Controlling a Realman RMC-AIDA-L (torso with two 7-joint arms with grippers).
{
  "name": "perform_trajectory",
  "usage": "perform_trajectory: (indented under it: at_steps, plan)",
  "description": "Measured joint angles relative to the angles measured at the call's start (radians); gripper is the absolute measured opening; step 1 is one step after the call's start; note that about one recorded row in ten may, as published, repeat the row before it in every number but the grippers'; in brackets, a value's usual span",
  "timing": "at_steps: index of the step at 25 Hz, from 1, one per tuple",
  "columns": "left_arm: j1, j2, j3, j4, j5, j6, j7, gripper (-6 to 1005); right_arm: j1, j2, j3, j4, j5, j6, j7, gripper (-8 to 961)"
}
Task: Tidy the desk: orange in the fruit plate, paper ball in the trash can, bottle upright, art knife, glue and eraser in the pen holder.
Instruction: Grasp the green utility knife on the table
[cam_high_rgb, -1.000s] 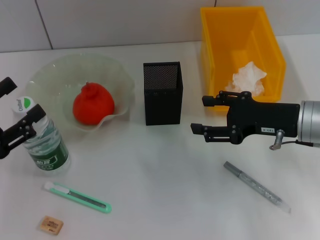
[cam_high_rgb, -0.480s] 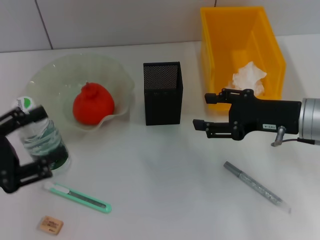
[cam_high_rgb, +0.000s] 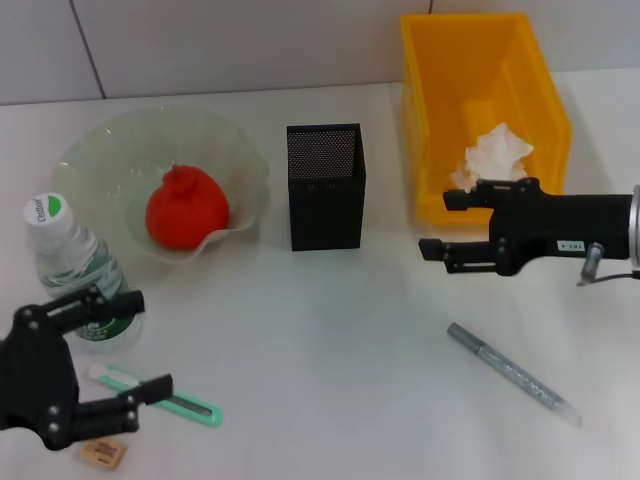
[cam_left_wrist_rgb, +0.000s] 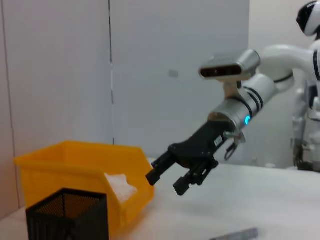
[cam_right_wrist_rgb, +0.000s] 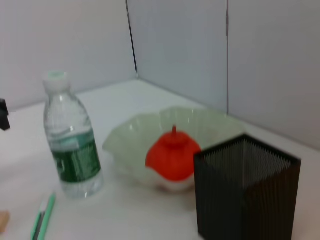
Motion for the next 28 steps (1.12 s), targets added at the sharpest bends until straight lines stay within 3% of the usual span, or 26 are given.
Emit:
perform_trajectory:
  at_steps: [5,16,19,28]
  plan:
    - [0.004,-0.017,0.0,0.039,0.051,-0.007,0.004,827,0.011,0.001,0.053,-0.021,-0.065,-0.072,0.082,766]
    - [-0.004,-0.023,0.038,0.079,0.122,-0.035,0.015,827,0.018,-0.002,0.152,-0.013,-0.08,-0.153,0.117,766]
    - [-0.011,-0.022,0.109,0.109,0.157,-0.099,-0.028,827,0.034,-0.004,0.154,-0.012,-0.128,-0.157,0.15,766]
    - [-0.029,-0.022,0.201,0.263,0.285,-0.148,-0.179,827,0.055,0.001,0.159,-0.007,-0.188,-0.166,0.182,767]
